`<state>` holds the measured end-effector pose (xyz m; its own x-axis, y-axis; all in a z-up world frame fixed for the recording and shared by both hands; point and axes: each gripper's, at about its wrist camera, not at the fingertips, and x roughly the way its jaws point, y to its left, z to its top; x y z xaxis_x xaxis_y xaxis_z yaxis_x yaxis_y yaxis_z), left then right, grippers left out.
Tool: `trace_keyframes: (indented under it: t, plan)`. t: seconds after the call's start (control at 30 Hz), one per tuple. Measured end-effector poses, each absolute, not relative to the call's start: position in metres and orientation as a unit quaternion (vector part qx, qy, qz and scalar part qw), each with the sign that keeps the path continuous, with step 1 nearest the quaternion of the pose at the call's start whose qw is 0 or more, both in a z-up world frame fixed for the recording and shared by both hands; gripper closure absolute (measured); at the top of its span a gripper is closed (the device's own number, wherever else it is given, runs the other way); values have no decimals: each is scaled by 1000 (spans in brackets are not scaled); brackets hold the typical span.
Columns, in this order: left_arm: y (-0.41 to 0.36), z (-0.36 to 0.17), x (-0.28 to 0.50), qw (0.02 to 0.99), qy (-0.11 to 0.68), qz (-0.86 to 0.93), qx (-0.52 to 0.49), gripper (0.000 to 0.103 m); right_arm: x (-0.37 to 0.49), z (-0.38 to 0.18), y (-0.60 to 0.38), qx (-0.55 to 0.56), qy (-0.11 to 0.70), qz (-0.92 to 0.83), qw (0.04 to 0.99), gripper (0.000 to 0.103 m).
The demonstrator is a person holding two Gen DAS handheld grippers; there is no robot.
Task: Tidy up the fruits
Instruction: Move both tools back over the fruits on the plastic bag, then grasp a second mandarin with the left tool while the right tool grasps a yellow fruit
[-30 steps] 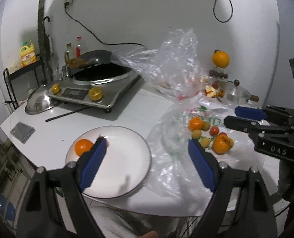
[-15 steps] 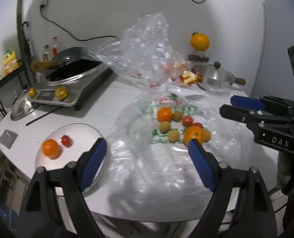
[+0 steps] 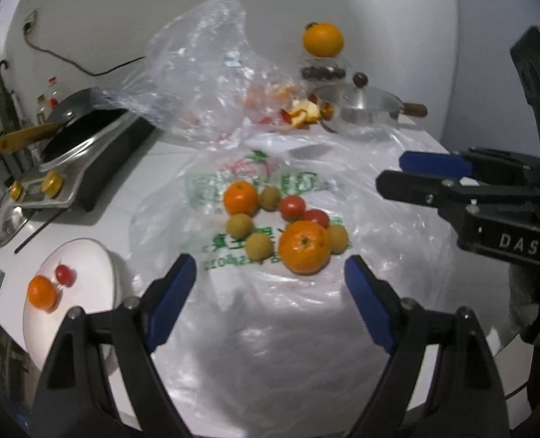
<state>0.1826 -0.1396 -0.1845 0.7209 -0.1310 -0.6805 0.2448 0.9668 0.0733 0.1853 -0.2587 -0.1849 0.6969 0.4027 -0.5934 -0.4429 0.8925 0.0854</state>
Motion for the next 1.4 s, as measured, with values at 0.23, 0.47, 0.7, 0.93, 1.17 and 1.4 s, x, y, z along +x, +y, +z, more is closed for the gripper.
trace_keyframes:
  t: [0.23,0.47,0.7,0.93,1.17,1.4]
  plan:
    - [-159,-199,202,915,373,-114,103,28,195,-197,-269,-27,324,242,914,59]
    - [-165,-213,219,909,385,-122,107,28,204,-203,-274,-23,330,254,909,59]
    - [-169,-222,227,904,385,-137,124,45,212,-212,-274,-22,340,257,904,59]
    - [-172,-234,231,893,400,-156,134,55,215,-216,-270,-28,346,257,902,59]
    - [-164,-230,224,895,397,-169,117,56,216,-220,-262,-39,355,256,898,59]
    - [-149,-213,214,905,379,-160,105,56,217,-226,-249,-47,364,260,893,60]
